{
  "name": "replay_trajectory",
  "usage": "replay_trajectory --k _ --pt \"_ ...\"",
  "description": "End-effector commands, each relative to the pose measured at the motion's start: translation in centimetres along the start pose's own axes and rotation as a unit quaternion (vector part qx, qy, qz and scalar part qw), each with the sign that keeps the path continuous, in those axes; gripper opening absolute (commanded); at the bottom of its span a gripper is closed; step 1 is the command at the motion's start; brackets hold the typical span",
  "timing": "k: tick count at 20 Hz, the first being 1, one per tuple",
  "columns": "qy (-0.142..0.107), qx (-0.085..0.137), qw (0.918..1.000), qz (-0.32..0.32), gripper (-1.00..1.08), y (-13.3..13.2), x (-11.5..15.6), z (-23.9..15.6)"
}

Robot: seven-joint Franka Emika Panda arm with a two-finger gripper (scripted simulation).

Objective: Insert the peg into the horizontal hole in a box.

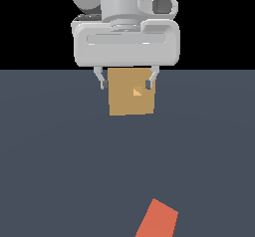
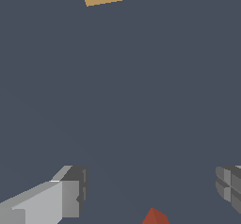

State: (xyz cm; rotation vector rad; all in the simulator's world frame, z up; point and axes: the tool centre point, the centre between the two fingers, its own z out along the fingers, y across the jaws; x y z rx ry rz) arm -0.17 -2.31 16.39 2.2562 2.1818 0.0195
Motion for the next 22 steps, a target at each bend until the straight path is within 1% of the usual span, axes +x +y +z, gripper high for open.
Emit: replay_trajectory --k 1,3,6,10,12,15,19,22 --pt "0.0 0.0 1.0 0.0 1.0 0.0 0.0 0.0" --pt "0.0 0.0 1.0 0.002 1.0 0.0 -0.2 0.1" --pt "-0.001 0.0 0.9999 0.015 1.0 0.3 -1.5 0.5" --pt "-0.002 0.001 0.9989 0.048 1.0 0.7 -5.1 1.7" --pt "-0.003 0.001 0.9974 0.071 1.0 0.9 -7.6 2.6" --pt "-0.004 0.002 0.9933 0.116 1.0 1.0 -12.3 4.1" --pt "-0.005 0.002 0.9835 0.181 1.0 0.3 -19.3 6.4" --pt "-0.005 0.003 0.9758 0.219 1.0 -0.6 -23.3 7.7"
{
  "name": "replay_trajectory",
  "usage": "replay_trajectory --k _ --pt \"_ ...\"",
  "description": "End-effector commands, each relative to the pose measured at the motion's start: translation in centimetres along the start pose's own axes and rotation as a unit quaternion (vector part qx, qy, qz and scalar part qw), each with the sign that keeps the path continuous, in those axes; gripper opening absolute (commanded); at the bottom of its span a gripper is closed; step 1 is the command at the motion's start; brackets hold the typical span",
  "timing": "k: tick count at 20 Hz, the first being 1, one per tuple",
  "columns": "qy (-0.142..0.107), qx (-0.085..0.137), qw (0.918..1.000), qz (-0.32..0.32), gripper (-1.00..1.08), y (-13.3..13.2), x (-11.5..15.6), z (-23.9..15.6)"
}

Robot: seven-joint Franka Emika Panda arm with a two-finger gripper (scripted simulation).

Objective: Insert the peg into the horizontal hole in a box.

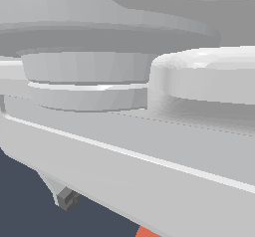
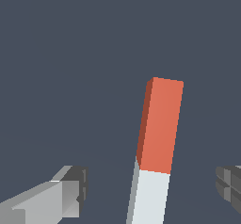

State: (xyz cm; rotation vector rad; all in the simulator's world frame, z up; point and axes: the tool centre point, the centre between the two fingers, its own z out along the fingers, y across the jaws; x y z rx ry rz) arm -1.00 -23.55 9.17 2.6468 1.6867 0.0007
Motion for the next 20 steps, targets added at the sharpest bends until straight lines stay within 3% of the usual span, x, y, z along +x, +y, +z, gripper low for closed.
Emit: replay_trajectory --k 1,8,20 --pt "0.0 0.0 0.9996 0.03 1.0 0.6 -3.1 1.1" --pt "0.0 0.001 0.9974 0.071 1.0 0.9 -7.3 2.5" --pt "0.0 0.002 0.9973 0.073 1.0 0.8 -7.5 5.6"
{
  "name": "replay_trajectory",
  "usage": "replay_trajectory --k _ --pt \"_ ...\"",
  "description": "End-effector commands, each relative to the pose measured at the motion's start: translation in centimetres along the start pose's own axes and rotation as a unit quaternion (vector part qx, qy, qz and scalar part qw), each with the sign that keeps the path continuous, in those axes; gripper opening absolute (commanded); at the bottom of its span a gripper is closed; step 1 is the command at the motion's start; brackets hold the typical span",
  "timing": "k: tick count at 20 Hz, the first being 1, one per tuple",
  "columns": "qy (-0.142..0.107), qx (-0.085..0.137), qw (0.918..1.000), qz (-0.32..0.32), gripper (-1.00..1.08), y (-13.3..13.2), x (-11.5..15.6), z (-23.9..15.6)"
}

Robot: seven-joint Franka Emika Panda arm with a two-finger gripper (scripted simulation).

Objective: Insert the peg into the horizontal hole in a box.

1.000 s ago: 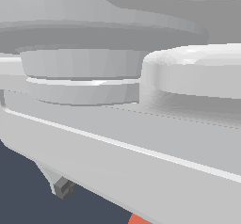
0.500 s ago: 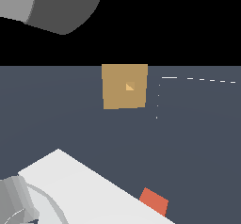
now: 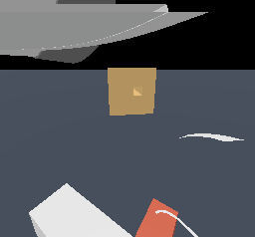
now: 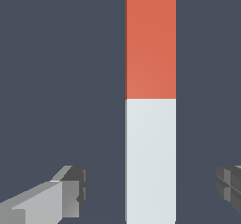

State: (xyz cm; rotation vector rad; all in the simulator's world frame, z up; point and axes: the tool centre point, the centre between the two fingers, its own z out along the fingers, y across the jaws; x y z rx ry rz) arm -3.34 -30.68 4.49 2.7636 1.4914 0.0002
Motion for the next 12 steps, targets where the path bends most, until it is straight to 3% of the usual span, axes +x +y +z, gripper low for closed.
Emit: replay_trajectory --k 1,8,9,12 --pt "0.0 0.001 1.0 0.001 1.0 -0.1 -0.1 1.4" --pt "0.0 0.001 1.0 0.001 1.0 0.0 -0.1 2.9" --pt "0.0 0.001 1.0 0.001 -1.0 0.0 -0.1 2.9" --pt "0.0 0.001 1.0 0.001 -1.0 0.0 -0.1 2.9"
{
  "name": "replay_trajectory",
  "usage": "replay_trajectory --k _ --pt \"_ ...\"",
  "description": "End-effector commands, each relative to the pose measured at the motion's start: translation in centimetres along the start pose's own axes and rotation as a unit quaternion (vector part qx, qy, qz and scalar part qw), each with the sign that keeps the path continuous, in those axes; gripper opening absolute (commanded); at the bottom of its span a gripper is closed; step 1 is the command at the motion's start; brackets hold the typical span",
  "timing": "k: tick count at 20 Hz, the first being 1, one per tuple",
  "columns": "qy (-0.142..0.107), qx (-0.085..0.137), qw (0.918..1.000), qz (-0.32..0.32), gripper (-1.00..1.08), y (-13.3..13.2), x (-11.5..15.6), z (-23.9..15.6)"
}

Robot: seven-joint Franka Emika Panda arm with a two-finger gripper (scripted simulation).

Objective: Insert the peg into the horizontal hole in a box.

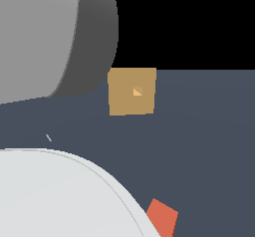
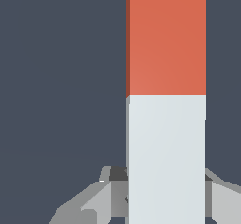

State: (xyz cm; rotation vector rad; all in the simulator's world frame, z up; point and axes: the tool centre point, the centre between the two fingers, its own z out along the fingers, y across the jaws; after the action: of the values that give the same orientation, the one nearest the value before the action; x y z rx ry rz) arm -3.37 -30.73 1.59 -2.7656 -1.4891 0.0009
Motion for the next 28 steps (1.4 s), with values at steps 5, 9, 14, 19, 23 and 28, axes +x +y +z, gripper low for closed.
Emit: replay_trajectory --k 5,9,14,19,23,28 --pt "0.0 0.0 1.0 0.0 -1.0 0.0 0.0 0.0" --pt "0.0 0.0 1.0 -0.002 -1.0 0.0 0.2 -0.1" --pt "0.0 0.0 0.9997 -0.025 -1.0 0.1 2.8 -0.6" --pt "-0.001 -0.001 0.9971 -0.076 -1.0 -0.3 8.4 -1.9" --pt "-0.001 -0.001 0.9907 -0.136 -1.0 -1.5 15.1 -3.4" --pt "-0.001 -0.001 0.9737 -0.228 -1.0 -4.8 24.9 -5.6"
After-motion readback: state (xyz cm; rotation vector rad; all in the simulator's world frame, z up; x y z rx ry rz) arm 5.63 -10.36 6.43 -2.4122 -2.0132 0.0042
